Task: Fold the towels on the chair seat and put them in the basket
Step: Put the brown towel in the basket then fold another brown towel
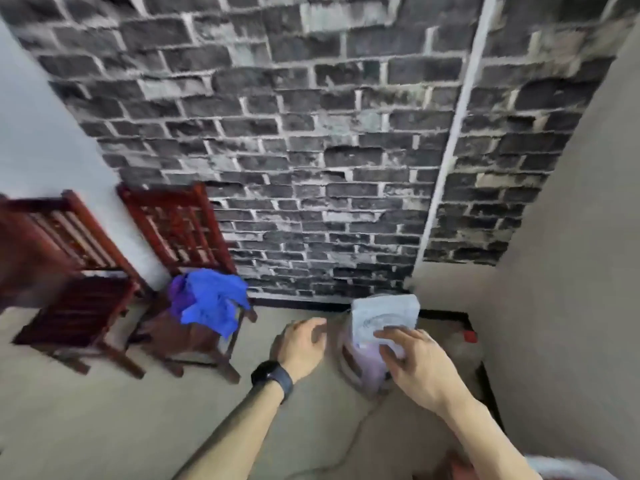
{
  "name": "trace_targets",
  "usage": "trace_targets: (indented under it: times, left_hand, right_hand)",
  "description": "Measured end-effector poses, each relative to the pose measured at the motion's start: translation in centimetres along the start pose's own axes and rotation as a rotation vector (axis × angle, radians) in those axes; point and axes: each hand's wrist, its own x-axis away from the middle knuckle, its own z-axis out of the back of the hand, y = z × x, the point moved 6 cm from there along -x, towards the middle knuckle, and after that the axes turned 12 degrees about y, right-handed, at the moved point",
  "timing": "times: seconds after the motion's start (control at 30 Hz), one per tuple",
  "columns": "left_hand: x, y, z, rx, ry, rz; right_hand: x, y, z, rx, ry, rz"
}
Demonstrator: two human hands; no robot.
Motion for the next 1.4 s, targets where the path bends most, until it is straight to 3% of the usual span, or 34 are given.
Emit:
trace_targets:
  times: [0.13,0.3,0.6,1.07,1.4]
  left_hand:
    - [-0.4,-10.5,13.0,0.049,0.287,0.193]
    - [1.6,-23.2,26.0,0.014,0.497,0.349]
    - [1.7,-38.4,38.9,-0.089,0.617,0.434]
    - [-13.7,-57.3,38.9,-0.06,0.437,0.509]
    - [-23.6,-71.7,35.1,-0.131,0.035,0.588]
  right_hand:
    - [-5.7,-12.8,-5.1,-0.06,-0.119,0.262]
    - [-10.1,-27.6,-13.3,-0.127,-0.203,0.476]
    - [-14.6,-45.3,-25.3,-0.219,-0.297,0.608]
    - [-27.6,-53.9,-46.5,-0.239,-0.442,0.461]
    - [-37.2,-54.5,-64.4,-0.129,-0.648,0.156]
